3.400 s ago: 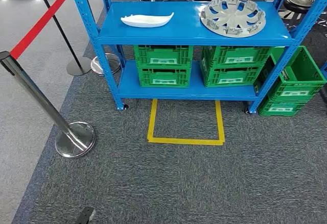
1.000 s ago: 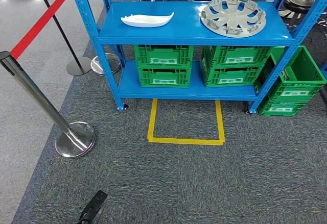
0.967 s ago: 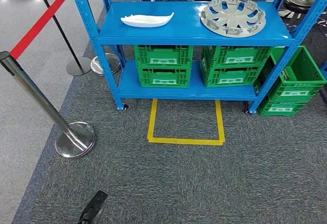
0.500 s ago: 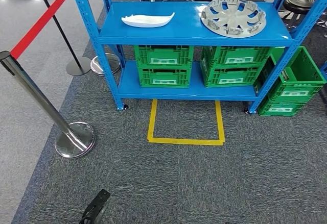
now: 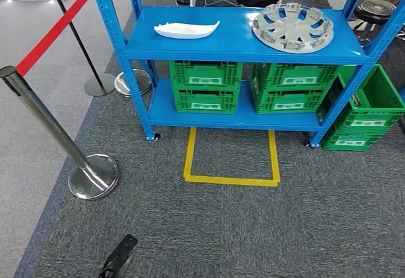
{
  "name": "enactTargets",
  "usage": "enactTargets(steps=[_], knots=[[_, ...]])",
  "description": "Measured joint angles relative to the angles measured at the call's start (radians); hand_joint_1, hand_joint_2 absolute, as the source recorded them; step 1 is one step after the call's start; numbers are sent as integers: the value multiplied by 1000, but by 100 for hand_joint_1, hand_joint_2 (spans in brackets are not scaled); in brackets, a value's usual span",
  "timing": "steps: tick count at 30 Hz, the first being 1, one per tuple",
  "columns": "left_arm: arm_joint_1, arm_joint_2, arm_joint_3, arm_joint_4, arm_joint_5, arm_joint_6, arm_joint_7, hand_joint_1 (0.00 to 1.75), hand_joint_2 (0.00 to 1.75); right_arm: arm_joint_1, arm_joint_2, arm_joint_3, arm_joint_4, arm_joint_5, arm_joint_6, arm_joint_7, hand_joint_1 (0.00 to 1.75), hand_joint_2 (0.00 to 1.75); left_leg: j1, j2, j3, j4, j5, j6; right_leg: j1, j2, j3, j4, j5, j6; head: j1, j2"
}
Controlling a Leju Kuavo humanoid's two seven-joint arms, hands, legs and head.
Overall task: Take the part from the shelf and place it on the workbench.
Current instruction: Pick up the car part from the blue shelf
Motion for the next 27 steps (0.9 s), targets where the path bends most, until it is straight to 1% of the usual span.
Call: enactTargets(steps=[1,3,4,5,6,7,8,9,10,11,12,13,14,15,16,17,18,19,20,21,22,24,25,26,27], knots=[[-1,0,0,0,0,0,0,0,0,0,1,0,1,0,0,0,0,0,-2,0,0,2,-5,-5,1,2,11,-20,-2,-6,-2,0],[-1,0,0,0,1,1,1,0,0,0,1,-1,1,-1,-1,0,0,0,-1,-1,1,2,-11,-13,4,4,13,-21,-12,-23,-7,0],[-2,1,0,0,1,1,2,0,0,1,2,-1,1,-1,-1,0,0,0,1,4,1,6,-15,-17,5,3,15,-21,-16,-30,-10,0],[-3,1,0,0,1,2,2,0,0,1,2,-1,1,-2,-1,0,0,0,2,11,-6,24,-26,-23,4,2,20,-22,-19,-37,-11,0],[-5,1,0,0,1,3,2,0,0,1,2,-2,1,-2,-1,-1,0,0,4,19,-26,64,-43,-29,3,-1,25,-24,-24,-44,-14,0],[-6,1,0,1,1,3,3,0,0,0,2,-2,1,-2,-1,-1,0,0,5,28,-60,126,-67,-34,3,-3,31,-24,-28,-49,-16,0],[-7,0,0,1,1,4,3,0,0,0,2,-2,1,-2,-1,-1,0,0,6,32,-106,202,-93,-37,3,-6,36,-24,-33,-51,-19,0],[-6,0,0,2,1,4,3,0,0,0,2,-2,1,-2,-1,-1,0,0,9,33,-153,271,-110,-39,3,-7,41,-24,-39,-52,-19,0],[-4,0,0,2,1,4,4,0,0,1,2,-2,1,-2,-2,-1,0,0,10,33,-188,314,-110,-40,2,-8,49,-24,-45,-51,-19,0],[-2,0,0,2,1,4,4,0,0,1,2,-2,1,-2,-2,-1,0,0,12,33,-205,319,-87,-41,1,-8,58,-24,-53,-48,-19,0],[-1,0,0,2,1,4,4,0,0,2,2,-2,1,-2,-2,-1,0,0,14,34,-201,285,-43,-42,-2,-8,69,-24,-61,-45,-19,0],[-1,0,0,2,1,4,4,0,0,2,2,-2,1,-2,-2,-1,0,0,17,37,-182,223,9,-44,-4,-8,81,-24,-70,-40,-19,0],[-2,-1,0,3,1,4,4,0,0,2,2,-2,1,-2,-3,-1,0,0,17,40,-158,159,49,-47,-5,-7,90,-24,-80,-33,-20,0],[-3,-2,0,4,1,3,4,0,0,1,2,-2,1,-2,-3,-1,0,0,18,44,-136,103,68,-45,-4,-7,96,-24,-90,-25,-23,0],[-5,-3,0,5,1,3,5,0,0,0,2,-2,1,-2,-3,-1,0,0,17,47,-122,70,70,-41,-2,-7,100,-26,-96,-17,-23,0],[-6,-4,0,5,1,2,5,0,0,0,2,-2,1,-2,-3,-1,0,0,16,48,-116,55,60,-34,0,-7,105,-29,-99,-10,-23,0],[-6,-4,0,6,1,2,5,0,0,0,2,-2,1,-2,-4,-1,0,0,16,46,-113,49,51,-23,0,-9,111,-33,-101,-4,-22,0],[-5,-3,0,6,1,2,6,0,0,0,2,-2,1,-2,-4,0,0,0,16,45,-110,48,48,-15,-1,-10,116,-35,-103,2,-19,0],[-4,-2,0,6,1,3,6,0,0,0,2,-2,2,-2,-4,0,0,0,15,43,-104,47,43,-6,-2,-11,115,-23,-109,6,-19,0],[-4,-1,0,6,1,3,6,0,0,-1,2,-2,2,-2,-4,0,0,0,15,42,-97,47,39,1,-2,-12,101,6,-123,8,-17,0],[-4,-1,0,6,1,4,6,0,0,-2,2,-2,2,-2,-4,0,0,0,13,42,-89,47,34,7,-1,-12,71,60,-141,8,-15,0],[-4,-1,0,6,1,4,6,0,0,0,2,-2,2,-2,-4,0,0,0,8,41,-74,47,19,15,5,-11,-18,196,-182,4,-12,0],[-4,-1,0,6,1,4,6,0,0,2,2,-2,2,-2,-4,0,0,0,5,39,-65,47,11,18,8,-11,-58,241,-191,2,-12,0],[-3,-1,0,6,1,4,6,0,0,3,2,-2,2,-3,-4,0,0,0,2,37,-54,47,2,20,11,-11,-84,254,-183,-3,-12,0],[-2,-1,0,6,1,4,6,0,0,4,2,-2,2,-4,-4,0,0,0,-1,35,-40,47,-7,21,14,-11,-91,231,-155,-8,-12,0]])
